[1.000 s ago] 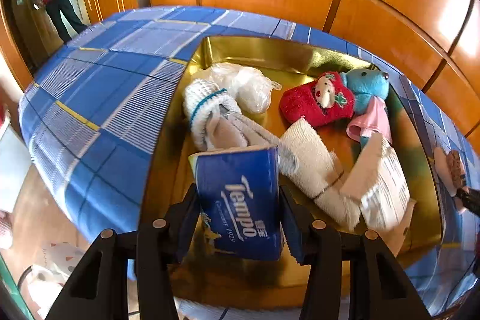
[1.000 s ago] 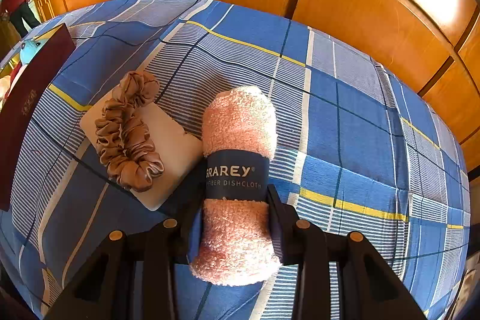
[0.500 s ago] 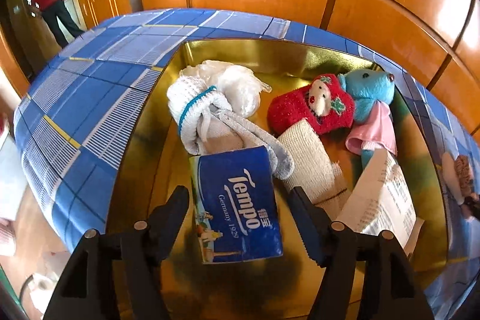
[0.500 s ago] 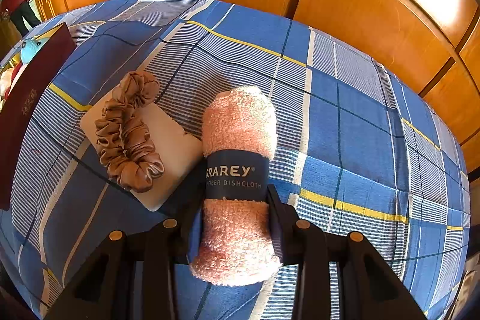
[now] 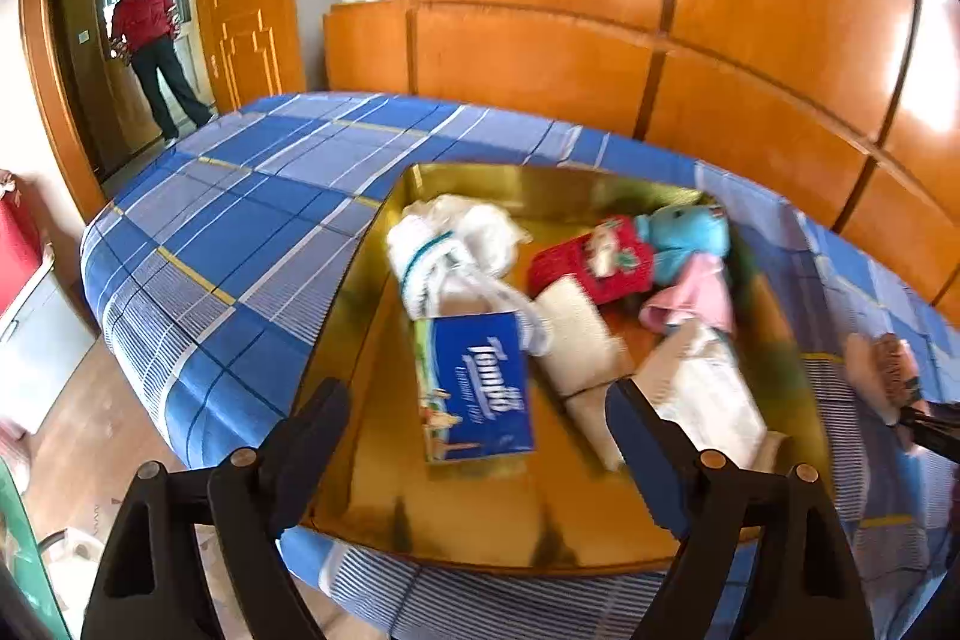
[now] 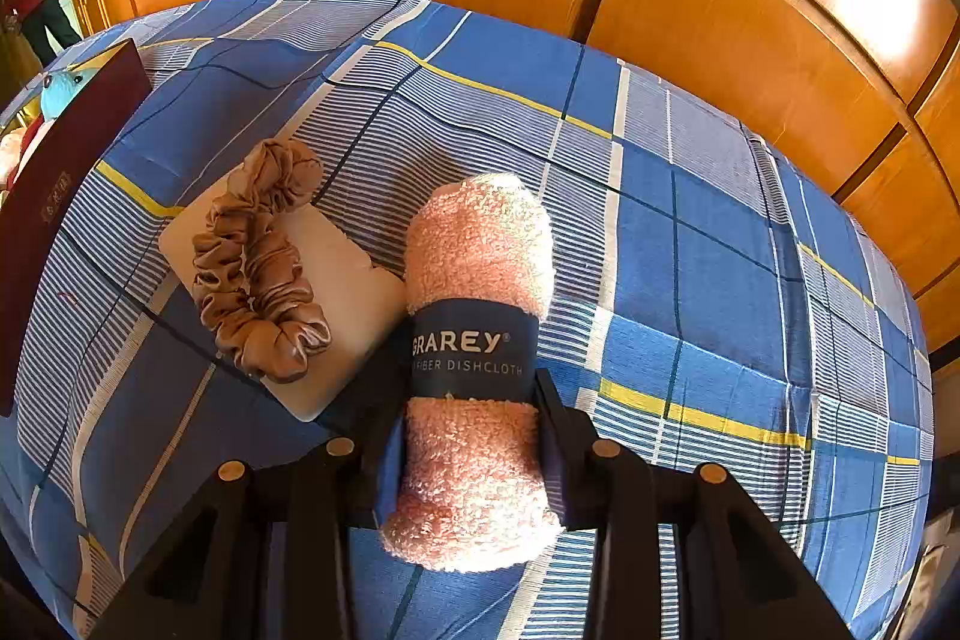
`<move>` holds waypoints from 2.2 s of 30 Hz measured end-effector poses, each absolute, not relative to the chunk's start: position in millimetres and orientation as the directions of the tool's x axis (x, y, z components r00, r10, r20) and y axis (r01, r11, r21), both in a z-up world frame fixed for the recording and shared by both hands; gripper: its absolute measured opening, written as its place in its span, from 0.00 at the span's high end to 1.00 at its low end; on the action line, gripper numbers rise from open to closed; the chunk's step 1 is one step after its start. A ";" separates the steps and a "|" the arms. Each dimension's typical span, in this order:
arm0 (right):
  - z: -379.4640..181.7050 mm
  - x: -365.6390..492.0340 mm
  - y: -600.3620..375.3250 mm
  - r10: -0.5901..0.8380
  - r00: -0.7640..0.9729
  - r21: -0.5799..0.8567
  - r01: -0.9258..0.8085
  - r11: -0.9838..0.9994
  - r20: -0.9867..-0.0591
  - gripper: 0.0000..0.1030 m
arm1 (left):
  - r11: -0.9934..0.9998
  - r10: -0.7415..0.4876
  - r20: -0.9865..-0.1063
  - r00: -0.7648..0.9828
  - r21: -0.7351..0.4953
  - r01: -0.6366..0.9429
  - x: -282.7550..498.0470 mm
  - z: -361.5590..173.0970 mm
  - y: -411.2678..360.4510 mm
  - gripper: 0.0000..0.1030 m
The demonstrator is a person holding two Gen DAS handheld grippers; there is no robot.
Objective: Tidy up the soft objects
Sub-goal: 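Lower the blue Tempo pack into the gold tray and open the left tool, then carry the pink GRAREY towel over the gold tray with the right tool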
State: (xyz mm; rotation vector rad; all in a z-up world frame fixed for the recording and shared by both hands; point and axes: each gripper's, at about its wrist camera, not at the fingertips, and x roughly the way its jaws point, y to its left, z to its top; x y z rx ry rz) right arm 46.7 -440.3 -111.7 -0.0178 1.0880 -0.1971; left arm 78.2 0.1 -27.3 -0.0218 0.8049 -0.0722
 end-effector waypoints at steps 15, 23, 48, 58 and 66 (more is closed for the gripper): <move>-110.0 48.6 -438.2 -0.195 0.434 -0.137 0.162 0.977 -0.880 0.65 | 0.986 -0.166 -0.703 0.692 -0.098 0.137 49.2 -22.8 -13.2 0.15; -105.9 55.8 -436.1 -0.228 0.412 -0.148 0.219 0.965 -0.882 0.68 | 0.985 -0.175 -0.704 0.688 -0.121 0.127 48.9 -25.5 -2.9 0.15; -48.2 42.2 -432.0 -0.033 0.560 0.146 0.273 0.951 -0.828 0.69 | 0.988 -0.154 -0.715 0.682 -0.104 0.113 43.9 -31.2 7.9 0.15; -17.6 66.2 -318.4 0.175 0.612 0.192 -0.038 0.981 -0.772 0.69 | 0.990 -0.140 -0.716 0.684 -0.101 0.096 43.6 -31.1 15.4 0.15; -18.7 82.3 -221.9 0.303 0.553 0.209 -0.228 0.951 -0.776 0.69 | 0.991 -0.136 -0.712 0.689 -0.106 0.087 42.3 -30.0 21.4 0.15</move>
